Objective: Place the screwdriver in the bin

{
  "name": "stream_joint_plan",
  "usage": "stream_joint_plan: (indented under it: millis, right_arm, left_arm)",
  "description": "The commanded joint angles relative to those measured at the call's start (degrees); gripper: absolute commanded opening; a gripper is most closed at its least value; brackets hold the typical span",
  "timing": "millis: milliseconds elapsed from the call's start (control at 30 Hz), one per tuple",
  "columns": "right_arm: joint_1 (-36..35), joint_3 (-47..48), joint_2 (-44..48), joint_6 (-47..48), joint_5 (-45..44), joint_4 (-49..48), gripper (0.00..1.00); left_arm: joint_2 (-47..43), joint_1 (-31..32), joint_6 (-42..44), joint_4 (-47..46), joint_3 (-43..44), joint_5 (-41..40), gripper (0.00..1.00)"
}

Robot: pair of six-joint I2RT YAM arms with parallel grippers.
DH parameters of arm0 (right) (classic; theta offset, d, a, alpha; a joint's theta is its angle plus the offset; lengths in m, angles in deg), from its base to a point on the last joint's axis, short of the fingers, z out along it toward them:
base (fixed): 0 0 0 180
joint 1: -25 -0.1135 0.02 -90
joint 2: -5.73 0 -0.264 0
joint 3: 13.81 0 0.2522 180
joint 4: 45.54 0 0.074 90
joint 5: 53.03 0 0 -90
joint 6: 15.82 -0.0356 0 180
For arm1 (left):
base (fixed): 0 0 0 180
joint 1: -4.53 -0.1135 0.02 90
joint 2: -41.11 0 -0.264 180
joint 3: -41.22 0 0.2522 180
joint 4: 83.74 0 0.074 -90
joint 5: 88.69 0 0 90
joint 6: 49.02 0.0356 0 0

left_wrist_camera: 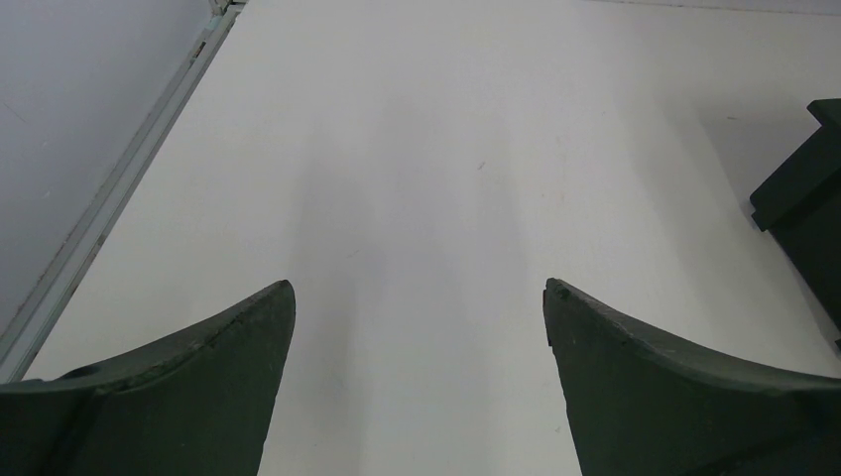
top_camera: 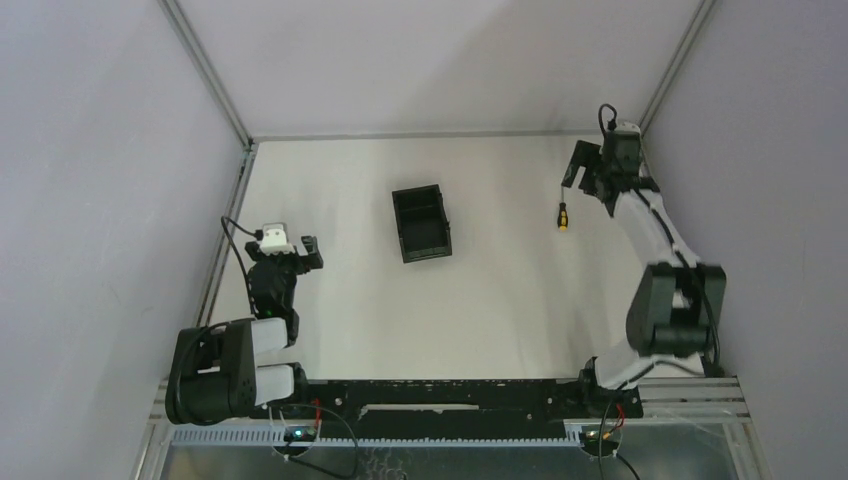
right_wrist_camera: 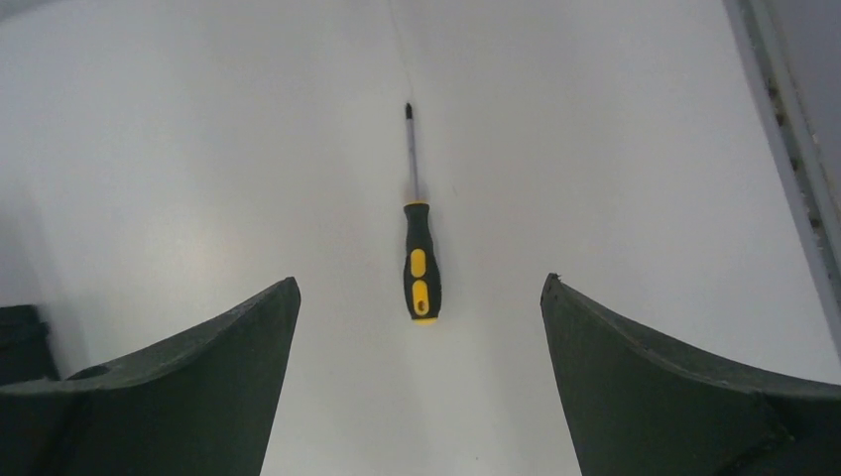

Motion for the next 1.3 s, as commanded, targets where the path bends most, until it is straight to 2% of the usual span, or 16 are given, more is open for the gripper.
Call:
stream_joint_plan:
  millis: [0,133,267,467,567,600,633,733,767,867,1033,1267]
  right_arm:
    - [0.2,13.0,-13.4,-0.7,-3.9,19.5,1.00]
    - [0.4,21.5,-23.8,0.2,-4.6,22.8,0.99]
    - [0.4,27.1,-31.5,1.1,-1.0,25.7,0.93]
    - [-0.3,25.1,-34.5,0.8,4.1,24.2,0.86]
    - [-1.1,22.4,-34.3,0.5,4.4,23.5,0.78]
    - [-1.3,21.6,-34.3,0.1,4.0,23.3,0.73]
    - [-1.3,20.5,-34.2,-0.3,4.0,23.4,0.58]
    - [-1.5,19.2,-34.1,-1.4,2.4,24.0,0.28]
    - [-1.6,19.2,-34.0,-1.4,1.6,24.5,0.15]
    - [-1.8,20.7,-32.4,-1.1,-0.5,25.8,0.00]
    - [-3.1,25.1,-26.5,0.4,-0.9,28.8,0.00]
    - [-13.5,29.7,-21.3,2.2,6.2,31.9,0.00]
  left_arm:
    - [-0.8,0.2,1.0,-1.4,2.7,-0.1,1.00]
    - [-0.9,0.2,1.0,-1.3,2.7,-0.1,1.00]
    - [-0.8,0.1,1.0,-1.3,2.7,-0.1,1.00]
    - [-0.9,0.2,1.0,-1.3,2.7,-0.1,1.00]
    - [-0.8,0.2,1.0,-1.3,2.7,-0.1,1.00]
    - [-0.8,0.1,1.0,-1.4,2.7,-0.1,1.00]
    - [-0.8,0.1,1.0,-1.3,2.7,-0.1,1.00]
    - [-0.8,0.1,1.0,-1.3,2.7,-0.1,1.00]
    - [-0.9,0.2,1.0,-1.3,2.8,-0.1,1.00]
    - [-0.9,0.2,1.0,-1.3,2.7,-0.1,1.00]
    - [-0.9,0.2,1.0,-1.3,2.7,-0.1,1.00]
    - [-0.8,0.2,1.0,-1.3,2.8,-0.1,1.00]
